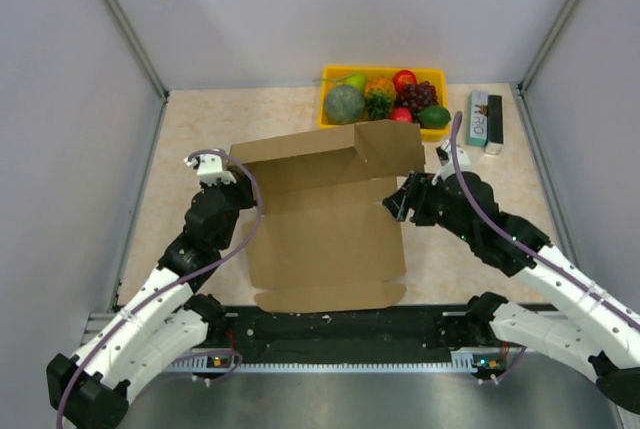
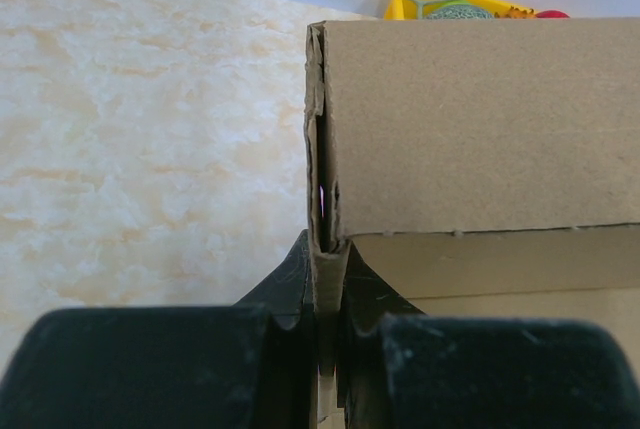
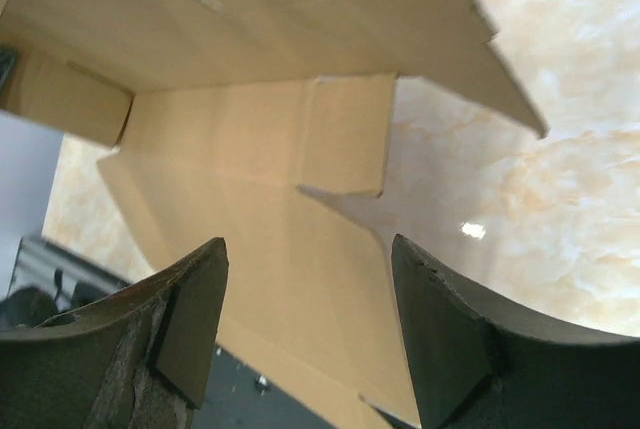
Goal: Fold the paper box
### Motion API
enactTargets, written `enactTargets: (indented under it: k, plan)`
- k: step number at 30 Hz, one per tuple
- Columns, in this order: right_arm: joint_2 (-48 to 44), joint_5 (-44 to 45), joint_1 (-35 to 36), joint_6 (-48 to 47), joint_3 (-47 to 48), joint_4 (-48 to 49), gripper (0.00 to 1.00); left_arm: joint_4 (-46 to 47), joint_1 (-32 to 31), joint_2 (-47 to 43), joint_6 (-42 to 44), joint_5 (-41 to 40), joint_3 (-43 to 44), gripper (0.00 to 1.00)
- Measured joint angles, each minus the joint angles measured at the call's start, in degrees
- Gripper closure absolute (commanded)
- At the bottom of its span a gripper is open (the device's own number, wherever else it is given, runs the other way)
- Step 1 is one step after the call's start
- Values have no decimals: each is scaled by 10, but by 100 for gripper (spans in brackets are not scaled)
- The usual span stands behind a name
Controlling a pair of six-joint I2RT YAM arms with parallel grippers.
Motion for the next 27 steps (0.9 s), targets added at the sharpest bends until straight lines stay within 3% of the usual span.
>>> enactTargets:
  k: [7, 23, 27]
  plan:
    - [24, 100, 4, 20, -24, 49, 36, 0, 0, 1, 0, 0, 0, 100]
    - [59, 125, 27, 14, -79, 183, 56, -1, 0, -6, 0, 5, 0, 100]
    - [71, 134, 42, 10, -78, 188, 55, 0, 0, -5, 0, 4, -3, 100]
